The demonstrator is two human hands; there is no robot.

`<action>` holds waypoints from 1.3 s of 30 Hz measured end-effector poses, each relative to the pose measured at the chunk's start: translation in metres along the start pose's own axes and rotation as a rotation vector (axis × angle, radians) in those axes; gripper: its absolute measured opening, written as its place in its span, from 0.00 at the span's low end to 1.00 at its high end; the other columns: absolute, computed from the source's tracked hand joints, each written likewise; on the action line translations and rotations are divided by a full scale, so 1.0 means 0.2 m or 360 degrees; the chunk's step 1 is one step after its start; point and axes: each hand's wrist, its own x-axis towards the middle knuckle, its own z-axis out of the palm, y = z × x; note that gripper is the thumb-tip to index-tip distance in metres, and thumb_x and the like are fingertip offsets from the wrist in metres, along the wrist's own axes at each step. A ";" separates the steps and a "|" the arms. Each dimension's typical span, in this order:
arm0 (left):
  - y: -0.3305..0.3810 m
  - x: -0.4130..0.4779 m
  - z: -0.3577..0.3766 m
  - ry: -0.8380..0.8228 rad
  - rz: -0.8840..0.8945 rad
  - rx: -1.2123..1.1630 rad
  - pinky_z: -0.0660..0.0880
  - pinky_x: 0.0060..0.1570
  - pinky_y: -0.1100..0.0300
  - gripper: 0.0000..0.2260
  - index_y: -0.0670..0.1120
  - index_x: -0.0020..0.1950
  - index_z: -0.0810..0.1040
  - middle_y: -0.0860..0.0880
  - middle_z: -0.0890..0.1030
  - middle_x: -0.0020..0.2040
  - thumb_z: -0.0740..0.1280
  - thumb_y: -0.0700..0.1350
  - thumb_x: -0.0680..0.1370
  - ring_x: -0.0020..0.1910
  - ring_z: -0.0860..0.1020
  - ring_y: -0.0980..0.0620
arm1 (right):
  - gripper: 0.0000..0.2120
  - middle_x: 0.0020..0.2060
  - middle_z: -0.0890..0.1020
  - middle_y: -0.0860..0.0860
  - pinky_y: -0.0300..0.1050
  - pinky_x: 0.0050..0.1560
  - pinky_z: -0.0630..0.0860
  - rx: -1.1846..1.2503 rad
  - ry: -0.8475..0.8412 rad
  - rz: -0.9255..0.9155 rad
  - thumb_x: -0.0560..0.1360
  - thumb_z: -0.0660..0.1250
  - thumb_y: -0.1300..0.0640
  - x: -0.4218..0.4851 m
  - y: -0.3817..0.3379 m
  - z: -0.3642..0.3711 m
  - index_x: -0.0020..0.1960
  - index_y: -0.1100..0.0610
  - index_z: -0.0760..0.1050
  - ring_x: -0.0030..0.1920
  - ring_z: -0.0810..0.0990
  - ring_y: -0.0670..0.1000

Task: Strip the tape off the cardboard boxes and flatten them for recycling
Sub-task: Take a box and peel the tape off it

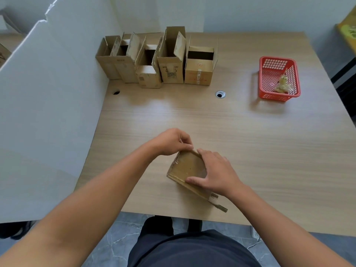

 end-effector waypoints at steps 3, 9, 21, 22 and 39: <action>0.01 0.01 0.04 0.0109 -0.0238 -0.0289 0.75 0.38 0.66 0.05 0.47 0.43 0.84 0.52 0.83 0.39 0.72 0.45 0.79 0.37 0.78 0.56 | 0.51 0.73 0.71 0.47 0.53 0.73 0.60 -0.0055 0.0003 -0.0028 0.67 0.65 0.22 0.01 -0.01 0.01 0.80 0.49 0.58 0.73 0.67 0.51; -0.02 -0.02 0.10 0.0404 -0.0574 -0.1303 0.80 0.35 0.62 0.13 0.42 0.43 0.76 0.46 0.78 0.40 0.60 0.42 0.86 0.35 0.79 0.53 | 0.50 0.75 0.69 0.48 0.56 0.77 0.56 -0.0042 -0.0025 0.0004 0.69 0.64 0.23 0.03 0.02 0.01 0.81 0.48 0.55 0.75 0.64 0.53; -0.26 -0.19 0.29 0.0575 -0.0145 -0.2323 0.81 0.45 0.57 0.08 0.44 0.51 0.76 0.47 0.80 0.42 0.59 0.43 0.86 0.46 0.81 0.50 | 0.30 0.83 0.45 0.45 0.62 0.77 0.29 -0.0393 -0.0120 0.0168 0.79 0.47 0.28 0.00 -0.07 0.03 0.79 0.28 0.41 0.82 0.40 0.53; -0.28 -0.20 0.27 0.0506 -0.0102 -0.2289 0.80 0.49 0.57 0.09 0.43 0.54 0.78 0.48 0.80 0.43 0.59 0.44 0.86 0.48 0.81 0.50 | 0.30 0.83 0.44 0.46 0.63 0.77 0.29 -0.0418 -0.0103 0.0220 0.80 0.47 0.29 -0.01 -0.09 0.04 0.79 0.29 0.41 0.82 0.39 0.53; -0.36 -0.28 0.28 0.0704 0.0073 -0.0835 0.79 0.51 0.49 0.03 0.50 0.47 0.79 0.54 0.83 0.43 0.68 0.45 0.81 0.46 0.81 0.54 | 0.39 0.83 0.44 0.45 0.57 0.79 0.32 -0.0441 0.0196 0.0556 0.72 0.38 0.20 -0.04 -0.23 0.20 0.80 0.30 0.44 0.82 0.36 0.49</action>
